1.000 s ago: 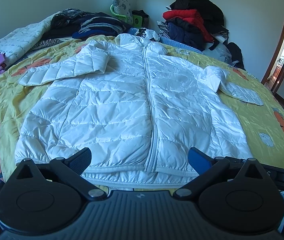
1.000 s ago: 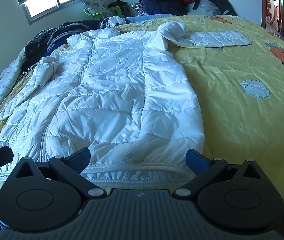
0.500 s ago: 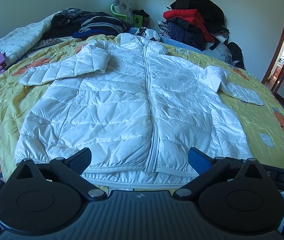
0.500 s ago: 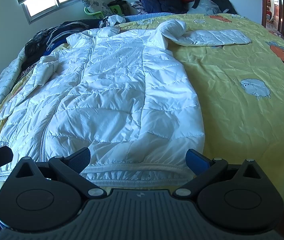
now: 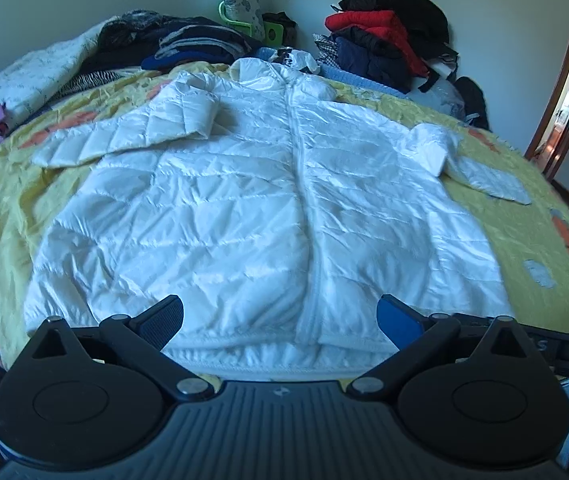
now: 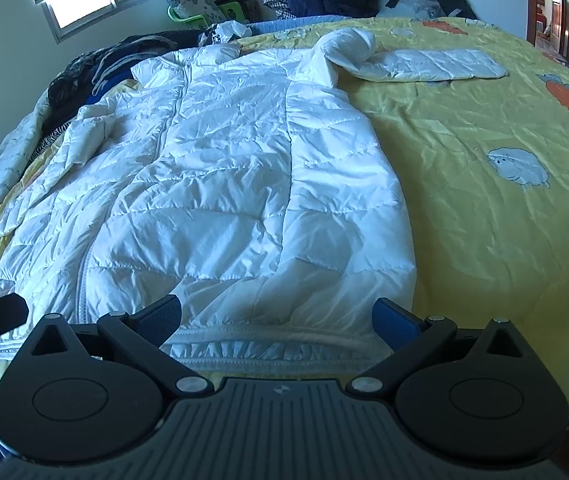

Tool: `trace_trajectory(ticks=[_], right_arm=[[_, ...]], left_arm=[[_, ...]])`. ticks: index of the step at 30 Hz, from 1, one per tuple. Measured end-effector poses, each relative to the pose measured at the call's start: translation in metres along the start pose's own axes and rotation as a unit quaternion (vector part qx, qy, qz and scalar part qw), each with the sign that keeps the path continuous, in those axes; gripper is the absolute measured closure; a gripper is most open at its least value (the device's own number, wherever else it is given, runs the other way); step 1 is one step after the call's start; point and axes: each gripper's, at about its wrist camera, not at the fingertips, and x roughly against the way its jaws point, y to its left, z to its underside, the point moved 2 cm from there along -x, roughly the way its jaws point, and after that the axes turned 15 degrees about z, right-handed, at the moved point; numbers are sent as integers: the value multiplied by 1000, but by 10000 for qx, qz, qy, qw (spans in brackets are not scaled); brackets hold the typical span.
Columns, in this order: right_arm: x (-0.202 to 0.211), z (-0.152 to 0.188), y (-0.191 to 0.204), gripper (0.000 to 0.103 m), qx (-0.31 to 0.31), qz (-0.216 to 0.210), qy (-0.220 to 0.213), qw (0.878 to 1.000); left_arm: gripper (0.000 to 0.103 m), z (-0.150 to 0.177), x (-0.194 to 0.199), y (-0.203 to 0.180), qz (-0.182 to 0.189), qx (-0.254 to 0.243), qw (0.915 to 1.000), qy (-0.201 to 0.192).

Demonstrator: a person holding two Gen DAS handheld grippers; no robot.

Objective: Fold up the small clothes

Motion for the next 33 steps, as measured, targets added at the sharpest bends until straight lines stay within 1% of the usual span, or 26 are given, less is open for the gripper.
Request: trace_trajectory(ticks=[2, 4, 6, 9, 10, 11, 14, 17, 19, 21, 23, 26, 29, 31, 32, 33], right_arm=[[0, -4, 1, 0, 56, 48, -105, 9999], [4, -11, 3, 0, 142, 131, -365, 9991], [8, -20, 5, 0, 230, 108, -650, 9976], [9, -39, 0, 0, 220, -263, -1055, 9938], [6, -47, -3, 0, 139, -361, -1085, 9933], [1, -56, -5, 0, 26, -473, -1050, 9933], [-25, -86, -11, 0, -305, -834, -672, 9938], [-56, -119, -15, 0, -731, -1227, -297, 9893], [-80, -146, -14, 0, -1054, -1698, -28, 9798], [-103, -177, -12, 1, -1370, -2192, 141, 9659], [-130, -216, -3, 1, -1523, -2469, 259, 9566], [-177, -283, 23, 1, -1344, -2626, 343, 9549], [-231, -346, 59, 1, -1018, -2604, 418, 9592], [-268, -384, 81, 1, -829, -2409, 479, 9658], [-289, -400, 93, 1, -748, -2280, 482, 9696], [-308, -416, 103, 1, -696, -2180, 485, 9723]], left_arm=[[0, -5, -6, 4, -112, -19, 9999, 32], [0, -12, -13, 10, -155, 66, 9998, 61], [0, -22, -21, 17, -179, 134, 9997, 69], [0, -42, -33, 24, -367, 90, 9993, -9], [0, -50, -38, 26, -416, 74, 9991, -47], [0, -57, -43, 29, -451, 70, 9989, -85], [0, -77, -62, 36, -526, 79, 9984, -185], [0, -90, -87, 46, -523, 169, 9983, -193], [0, -97, -104, 54, -437, 277, 9985, -204], [0, -102, -123, 61, -336, 294, 9986, -290], [0, -110, -144, 68, -269, 291, 9987, -308], [0, -122, -173, 85, -31, 382, 9983, -443], [0, -129, -194, 107, 311, 734, 9949, -612], [0, -128, -207, 122, 400, 974, 9923, -659], [0, -125, -211, 126, 417, 990, 9917, -699], [0, -120, -214, 127, 407, 897, 9920, -794]])
